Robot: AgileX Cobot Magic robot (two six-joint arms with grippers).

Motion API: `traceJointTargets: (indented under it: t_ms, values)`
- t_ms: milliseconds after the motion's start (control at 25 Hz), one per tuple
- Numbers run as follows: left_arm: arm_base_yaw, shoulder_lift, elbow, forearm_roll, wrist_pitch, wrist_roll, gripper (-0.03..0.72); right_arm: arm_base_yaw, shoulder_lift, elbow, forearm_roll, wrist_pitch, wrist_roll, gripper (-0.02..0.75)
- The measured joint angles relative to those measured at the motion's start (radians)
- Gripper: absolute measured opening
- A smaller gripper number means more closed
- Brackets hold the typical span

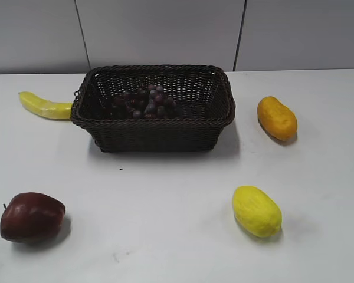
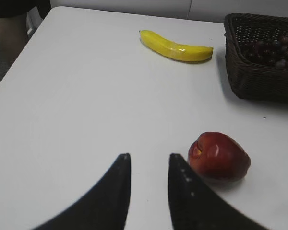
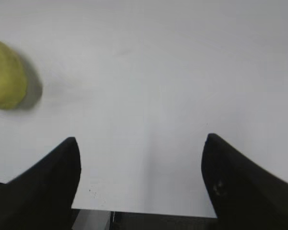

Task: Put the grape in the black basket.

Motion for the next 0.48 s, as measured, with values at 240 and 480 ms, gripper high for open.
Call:
traceJointTargets:
  t_ms: [240, 480]
  values:
    - [0.0, 0.0, 0.0, 0.0, 0.0, 0.0, 0.24, 0.0, -0.272, 0.07, 0.0, 0.029, 0.011, 0.594]
    - [0.0, 0.0, 0.0, 0.0, 0.0, 0.0, 0.24, 0.0, -0.478, 0.069, 0.04, 0.054, 0.016, 0.593]
